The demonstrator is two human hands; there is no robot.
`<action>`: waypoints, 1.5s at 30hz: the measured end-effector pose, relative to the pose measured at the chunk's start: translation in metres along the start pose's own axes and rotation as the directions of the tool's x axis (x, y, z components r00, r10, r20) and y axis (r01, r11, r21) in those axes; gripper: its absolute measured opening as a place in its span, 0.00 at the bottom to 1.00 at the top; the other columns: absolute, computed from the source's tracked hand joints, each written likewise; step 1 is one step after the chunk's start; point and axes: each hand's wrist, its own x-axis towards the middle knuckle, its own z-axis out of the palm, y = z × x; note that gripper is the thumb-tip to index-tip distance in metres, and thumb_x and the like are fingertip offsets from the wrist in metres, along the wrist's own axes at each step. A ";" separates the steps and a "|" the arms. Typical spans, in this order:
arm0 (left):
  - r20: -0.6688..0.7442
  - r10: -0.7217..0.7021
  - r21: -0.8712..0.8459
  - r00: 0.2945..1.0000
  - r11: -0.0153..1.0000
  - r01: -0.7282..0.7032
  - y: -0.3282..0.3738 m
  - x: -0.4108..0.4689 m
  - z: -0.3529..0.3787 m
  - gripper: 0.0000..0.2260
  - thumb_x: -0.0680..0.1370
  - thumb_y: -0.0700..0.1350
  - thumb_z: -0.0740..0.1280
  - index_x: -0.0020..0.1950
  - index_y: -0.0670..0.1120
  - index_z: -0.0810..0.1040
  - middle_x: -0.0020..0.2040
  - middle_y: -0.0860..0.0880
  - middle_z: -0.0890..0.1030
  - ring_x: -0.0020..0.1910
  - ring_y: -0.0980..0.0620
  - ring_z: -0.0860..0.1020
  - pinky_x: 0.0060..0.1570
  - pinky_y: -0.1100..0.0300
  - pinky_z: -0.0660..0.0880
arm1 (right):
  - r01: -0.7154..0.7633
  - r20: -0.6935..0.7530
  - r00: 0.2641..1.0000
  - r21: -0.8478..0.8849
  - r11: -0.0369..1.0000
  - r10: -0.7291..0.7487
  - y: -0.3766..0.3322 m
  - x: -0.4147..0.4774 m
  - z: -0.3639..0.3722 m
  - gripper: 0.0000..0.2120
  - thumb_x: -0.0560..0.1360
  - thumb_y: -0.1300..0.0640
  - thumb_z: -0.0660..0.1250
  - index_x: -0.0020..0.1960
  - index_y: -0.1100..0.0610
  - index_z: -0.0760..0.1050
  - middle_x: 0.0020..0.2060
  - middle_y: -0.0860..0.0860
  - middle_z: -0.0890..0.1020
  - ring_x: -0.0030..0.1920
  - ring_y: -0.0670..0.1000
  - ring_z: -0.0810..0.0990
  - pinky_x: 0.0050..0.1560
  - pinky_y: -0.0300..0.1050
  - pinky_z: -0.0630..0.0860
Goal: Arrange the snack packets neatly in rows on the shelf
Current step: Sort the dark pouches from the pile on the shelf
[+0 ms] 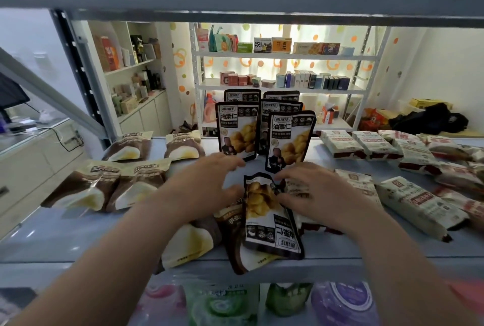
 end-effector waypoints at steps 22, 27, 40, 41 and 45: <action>0.238 0.258 -0.003 0.936 0.964 -0.265 0.050 -0.030 0.010 0.24 0.68 0.61 0.74 0.61 0.64 0.70 0.62 0.67 0.66 0.56 0.65 0.63 0.53 0.67 0.64 | -0.203 -0.101 0.978 -0.254 0.946 0.183 0.026 -0.023 0.010 0.33 0.68 0.27 0.51 0.68 0.39 0.70 0.66 0.45 0.74 0.64 0.51 0.72 0.62 0.49 0.69; 0.174 0.230 -0.067 0.957 0.973 -0.221 0.043 -0.028 0.006 0.20 0.66 0.60 0.70 0.57 0.66 0.72 0.58 0.69 0.69 0.53 0.68 0.71 0.49 0.72 0.70 | -0.260 -0.089 0.966 -0.269 0.927 0.245 0.047 -0.022 0.006 0.35 0.70 0.26 0.49 0.71 0.39 0.68 0.71 0.46 0.71 0.70 0.52 0.69 0.66 0.50 0.67; -0.158 -0.040 -0.297 0.987 0.955 -0.008 0.043 0.004 -0.027 0.02 0.68 0.57 0.70 0.39 0.62 0.82 0.48 0.67 0.78 0.49 0.69 0.75 0.45 0.68 0.71 | -0.350 -0.028 0.934 -0.277 0.895 0.356 0.080 -0.013 -0.017 0.41 0.64 0.23 0.45 0.73 0.37 0.62 0.74 0.47 0.66 0.72 0.53 0.66 0.64 0.53 0.68; -0.166 -0.060 -0.302 0.984 0.953 0.007 0.043 0.007 -0.029 0.03 0.68 0.54 0.71 0.39 0.62 0.82 0.48 0.67 0.78 0.48 0.69 0.75 0.45 0.67 0.71 | -0.351 -0.024 0.933 -0.269 0.897 0.358 0.083 -0.012 -0.018 0.40 0.64 0.24 0.46 0.72 0.37 0.62 0.74 0.47 0.66 0.72 0.53 0.66 0.64 0.53 0.68; -0.235 -0.137 -0.294 0.962 0.954 0.064 0.038 0.021 -0.039 0.12 0.68 0.46 0.70 0.44 0.64 0.77 0.43 0.63 0.78 0.37 0.61 0.78 0.29 0.71 0.69 | -0.358 -0.027 0.931 -0.263 0.896 0.365 0.091 -0.009 -0.019 0.37 0.66 0.25 0.49 0.73 0.36 0.62 0.74 0.47 0.66 0.72 0.53 0.66 0.64 0.53 0.68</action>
